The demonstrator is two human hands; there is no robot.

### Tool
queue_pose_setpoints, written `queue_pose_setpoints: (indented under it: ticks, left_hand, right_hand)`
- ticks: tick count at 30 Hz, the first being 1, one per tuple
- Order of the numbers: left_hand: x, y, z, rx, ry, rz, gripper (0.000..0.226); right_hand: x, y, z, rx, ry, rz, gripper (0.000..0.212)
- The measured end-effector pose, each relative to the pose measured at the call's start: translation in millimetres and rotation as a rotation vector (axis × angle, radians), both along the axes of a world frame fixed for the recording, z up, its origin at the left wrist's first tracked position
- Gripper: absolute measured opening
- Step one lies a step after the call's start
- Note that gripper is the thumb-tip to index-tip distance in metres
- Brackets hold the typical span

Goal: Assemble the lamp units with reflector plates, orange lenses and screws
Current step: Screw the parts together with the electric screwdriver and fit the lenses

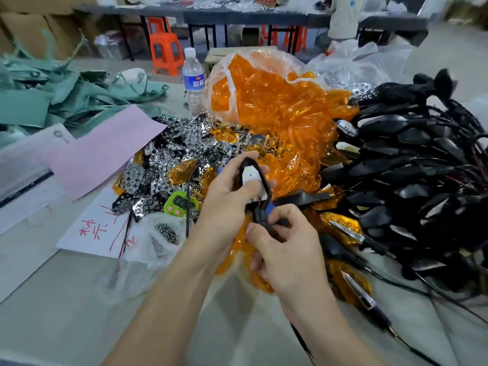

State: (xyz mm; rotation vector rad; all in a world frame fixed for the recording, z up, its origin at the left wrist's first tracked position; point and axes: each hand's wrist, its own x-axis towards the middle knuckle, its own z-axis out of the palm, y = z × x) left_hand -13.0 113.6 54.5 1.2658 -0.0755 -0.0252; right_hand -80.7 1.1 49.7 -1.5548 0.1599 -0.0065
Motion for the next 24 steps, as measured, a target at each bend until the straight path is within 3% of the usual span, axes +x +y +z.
queue_pose_setpoints:
  ticks: [6, 10, 14, 19, 21, 24]
  left_hand:
    - [-25, -3, -24, 0.042, 0.009, -0.087, 0.041]
    - [-38, -11, -32, 0.136, 0.050, -0.134, 0.038]
    - [-45, -15, -37, 0.186, 0.073, -0.148, 0.037]
    - [-50, -12, -43, 0.410, 0.067, -0.133, 0.040]
    - [-52, -13, -43, 0.432, 0.100, -0.146, 0.052]
    - [-52, -12, -44, 0.431, 0.134, -0.168, 0.076]
  right_hand:
    - [-24, -6, -20, 0.195, 0.060, 0.119, 0.009]
    - [-18, -21, -31, -0.034, -0.028, 0.048, 0.025]
    - [-14, -30, -35, -0.136, -0.034, 0.039, 0.036]
    - [-8, -40, -34, -0.466, -0.174, -0.164, 0.012]
    - [0, -45, -31, -0.459, -0.165, -0.063, 0.008]
    - [14, -53, -28, -0.360, -0.097, 0.051, 0.017]
